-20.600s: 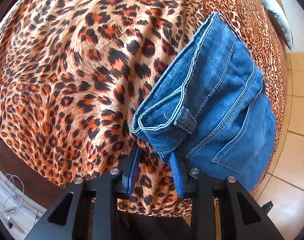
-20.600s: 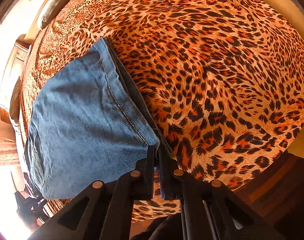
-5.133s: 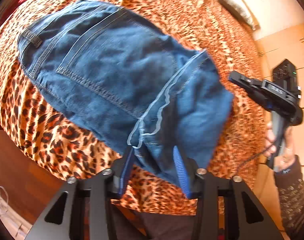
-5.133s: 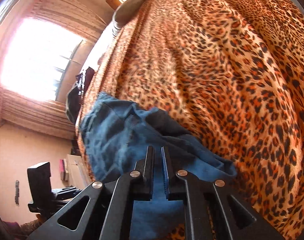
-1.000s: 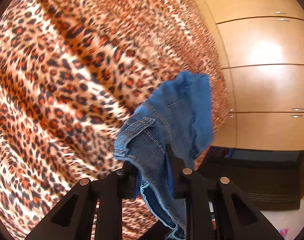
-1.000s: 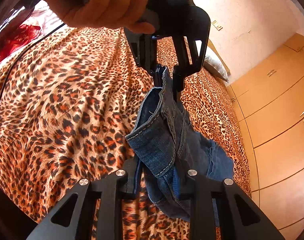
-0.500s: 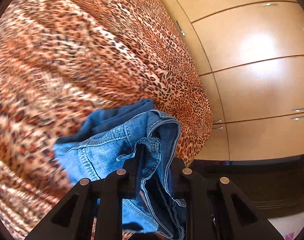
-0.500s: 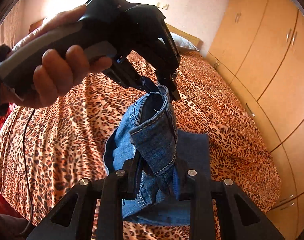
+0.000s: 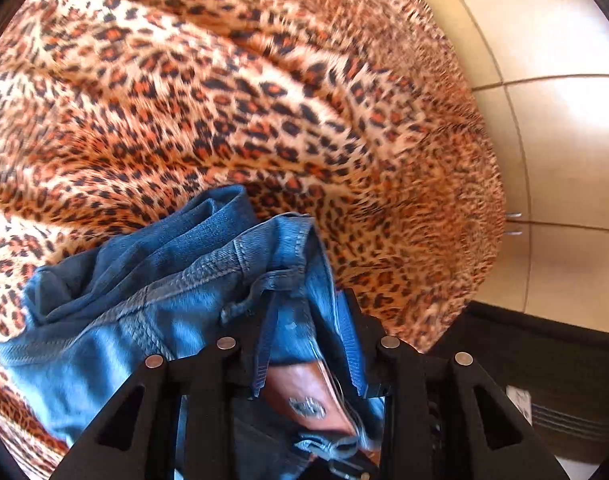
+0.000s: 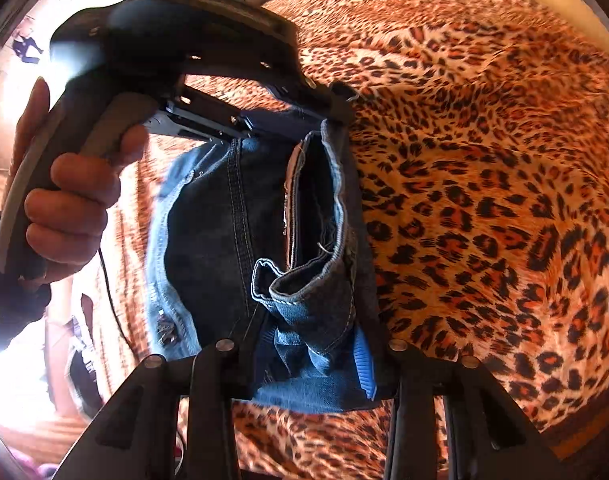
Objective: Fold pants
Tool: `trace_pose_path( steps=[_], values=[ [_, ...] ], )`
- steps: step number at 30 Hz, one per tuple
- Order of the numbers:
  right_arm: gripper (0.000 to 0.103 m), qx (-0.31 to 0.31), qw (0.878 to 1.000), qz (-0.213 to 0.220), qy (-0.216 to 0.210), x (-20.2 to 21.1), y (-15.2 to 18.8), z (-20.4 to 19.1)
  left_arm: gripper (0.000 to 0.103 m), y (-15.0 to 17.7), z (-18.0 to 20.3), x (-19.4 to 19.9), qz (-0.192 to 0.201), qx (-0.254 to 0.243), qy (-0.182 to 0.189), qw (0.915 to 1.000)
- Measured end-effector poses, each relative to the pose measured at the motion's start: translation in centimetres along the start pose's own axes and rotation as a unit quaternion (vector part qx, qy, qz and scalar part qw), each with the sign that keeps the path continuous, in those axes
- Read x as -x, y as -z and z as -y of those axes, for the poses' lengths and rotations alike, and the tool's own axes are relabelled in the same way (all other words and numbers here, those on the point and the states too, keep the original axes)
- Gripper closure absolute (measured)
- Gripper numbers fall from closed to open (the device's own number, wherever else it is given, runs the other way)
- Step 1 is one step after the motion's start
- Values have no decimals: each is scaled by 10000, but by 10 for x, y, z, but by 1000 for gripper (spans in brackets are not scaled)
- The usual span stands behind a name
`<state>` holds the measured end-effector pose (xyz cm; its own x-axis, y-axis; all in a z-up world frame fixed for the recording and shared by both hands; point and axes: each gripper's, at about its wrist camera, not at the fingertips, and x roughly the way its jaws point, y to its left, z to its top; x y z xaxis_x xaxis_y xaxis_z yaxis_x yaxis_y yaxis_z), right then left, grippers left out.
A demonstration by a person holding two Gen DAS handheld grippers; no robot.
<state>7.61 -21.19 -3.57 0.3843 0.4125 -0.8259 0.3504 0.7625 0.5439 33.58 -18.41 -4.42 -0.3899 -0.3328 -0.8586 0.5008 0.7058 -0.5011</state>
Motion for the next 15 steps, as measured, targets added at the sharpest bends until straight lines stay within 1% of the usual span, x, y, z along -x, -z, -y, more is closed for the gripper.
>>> trace_pose_path(
  steps=[1, 2, 3, 4, 6, 7, 8, 10, 11, 13, 15],
  values=[
    [62, 22, 9999, -86, -68, 6, -4, 5, 64, 2, 0, 13, 178, 49, 107, 9998],
    [61, 57, 9999, -118, -110, 15, -8, 10, 59, 6, -2, 26, 336, 92, 218, 9992],
    [61, 63, 9997, -108, -220, 24, -11, 16, 47, 15, -3, 44, 583, 167, 332, 9976],
    [61, 62, 9993, -116, -348, 32, -15, 22, 34, 25, -7, 60, 827, 249, 347, 9957],
    [59, 8, 9991, -81, -416, 45, -23, 32, 24, 51, -22, 87, 1249, 428, 227, 9910],
    [58, -28, 9992, -51, -387, 48, -27, 36, 24, 67, -31, 97, 1352, 499, 157, 9894],
    [59, -83, 9994, 57, -324, 53, -32, 37, 24, 85, -41, 100, 1364, 636, 156, 9885],
    [59, -148, 9993, 240, -235, 61, -42, 36, 24, 111, -57, 94, 1261, 861, 202, 9881],
    [59, -232, 9986, 386, -272, 66, -46, 34, 25, 126, -66, 86, 1187, 982, 281, 9877],
    [59, -229, 9980, 494, -323, 71, -54, 28, 26, 148, -77, 76, 1074, 1056, 293, 9882],
    [59, -32, 9988, 467, -152, 64, -53, 15, 26, 161, -80, 63, 1059, 999, 108, 9893]
  ],
)
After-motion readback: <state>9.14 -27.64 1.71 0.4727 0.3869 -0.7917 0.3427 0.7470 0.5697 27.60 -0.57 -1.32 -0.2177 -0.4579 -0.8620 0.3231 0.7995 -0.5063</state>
